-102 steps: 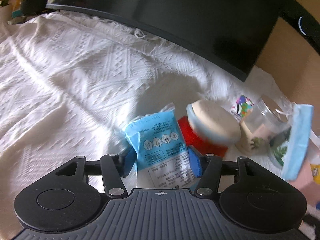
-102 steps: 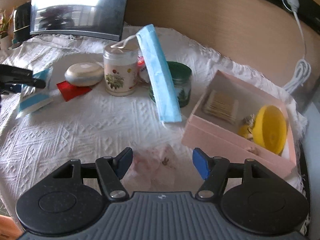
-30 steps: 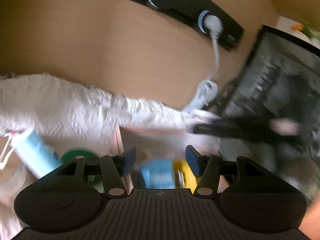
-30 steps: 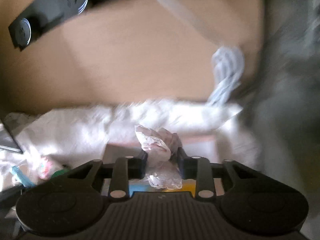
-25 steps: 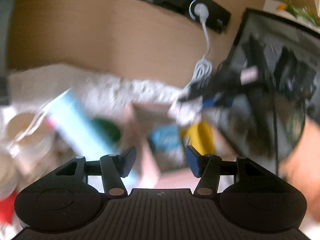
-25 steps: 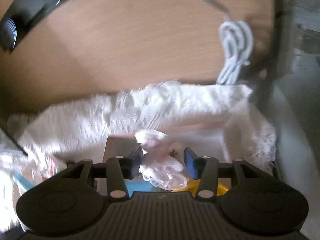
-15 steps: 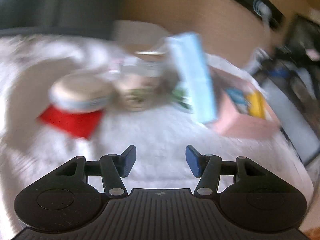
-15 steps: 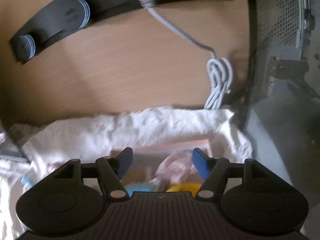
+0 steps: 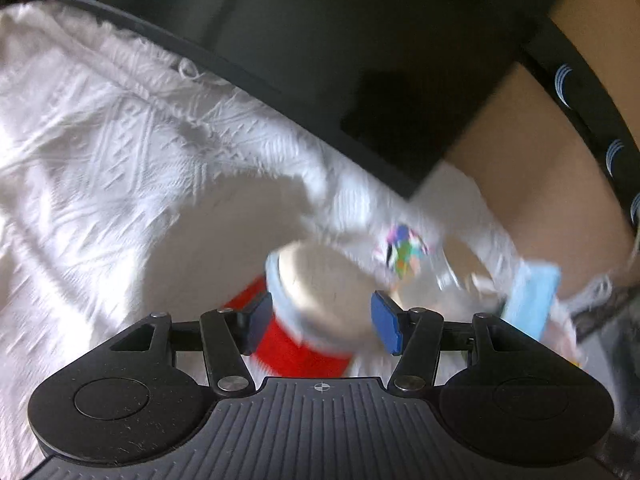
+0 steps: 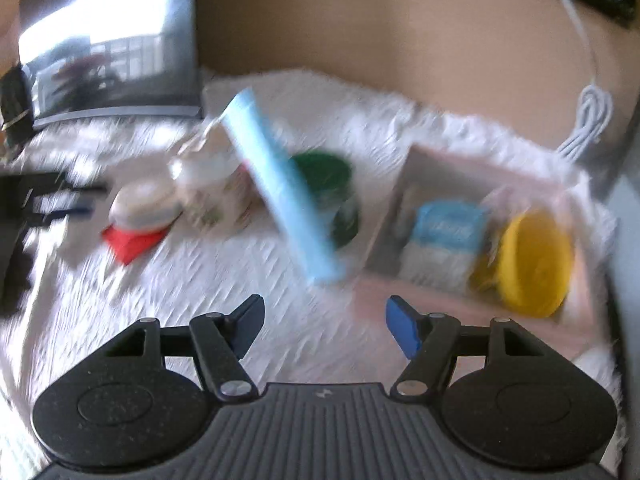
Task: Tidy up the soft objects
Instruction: 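Grasp the beige zippered pouch with the left tool while the right tool grasps the red packet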
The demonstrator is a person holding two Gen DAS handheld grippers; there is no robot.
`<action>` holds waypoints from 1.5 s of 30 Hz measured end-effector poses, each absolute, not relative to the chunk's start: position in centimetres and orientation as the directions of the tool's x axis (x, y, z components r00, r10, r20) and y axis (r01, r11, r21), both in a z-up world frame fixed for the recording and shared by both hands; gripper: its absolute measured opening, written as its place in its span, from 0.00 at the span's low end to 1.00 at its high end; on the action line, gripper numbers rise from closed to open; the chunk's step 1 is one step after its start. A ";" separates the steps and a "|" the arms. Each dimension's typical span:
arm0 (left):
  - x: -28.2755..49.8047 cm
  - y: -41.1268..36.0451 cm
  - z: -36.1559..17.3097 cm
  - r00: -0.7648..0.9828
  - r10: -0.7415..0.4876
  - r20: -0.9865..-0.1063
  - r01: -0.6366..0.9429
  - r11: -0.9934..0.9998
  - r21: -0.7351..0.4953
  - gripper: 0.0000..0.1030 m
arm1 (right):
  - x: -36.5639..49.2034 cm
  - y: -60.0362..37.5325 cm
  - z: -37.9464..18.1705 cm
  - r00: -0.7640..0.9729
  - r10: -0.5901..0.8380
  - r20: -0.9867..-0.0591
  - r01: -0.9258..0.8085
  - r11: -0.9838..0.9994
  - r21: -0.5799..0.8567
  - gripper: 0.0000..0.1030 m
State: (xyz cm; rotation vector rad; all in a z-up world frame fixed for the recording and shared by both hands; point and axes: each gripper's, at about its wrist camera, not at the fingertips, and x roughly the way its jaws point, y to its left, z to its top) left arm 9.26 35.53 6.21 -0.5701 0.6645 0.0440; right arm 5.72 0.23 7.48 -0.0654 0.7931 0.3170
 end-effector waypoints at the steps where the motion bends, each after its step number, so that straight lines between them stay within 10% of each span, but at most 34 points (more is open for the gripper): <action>1: 10.5 36.0 6.2 0.788 -0.135 -0.601 -0.223 0.847 -0.483 0.58 | 5.4 0.5 7.1 0.648 0.251 -0.719 -0.306 0.950 0.056 0.66; 7: 16.4 38.4 3.8 0.681 -0.235 -0.694 -0.217 0.840 -0.498 0.58 | 4.1 -0.3 5.7 0.613 0.228 -0.756 -0.264 0.962 0.076 0.66; 19: 13.5 36.1 3.3 0.624 -0.574 -0.530 0.127 0.744 -0.656 0.61 | 3.9 -0.3 4.6 0.587 0.246 -0.771 -0.258 0.960 0.110 0.66; 27: 13.4 32.5 3.0 0.690 -0.364 -0.626 -0.009 0.860 -0.511 0.48 | 3.7 3.7 4.4 0.562 0.297 -0.772 -0.397 0.916 0.063 0.66; 45: -3.3 41.0 6.4 0.850 -0.136 -0.510 -0.213 0.795 -0.567 0.47 | 9.0 15.9 6.2 0.446 0.558 -0.700 -0.685 0.716 0.134 0.66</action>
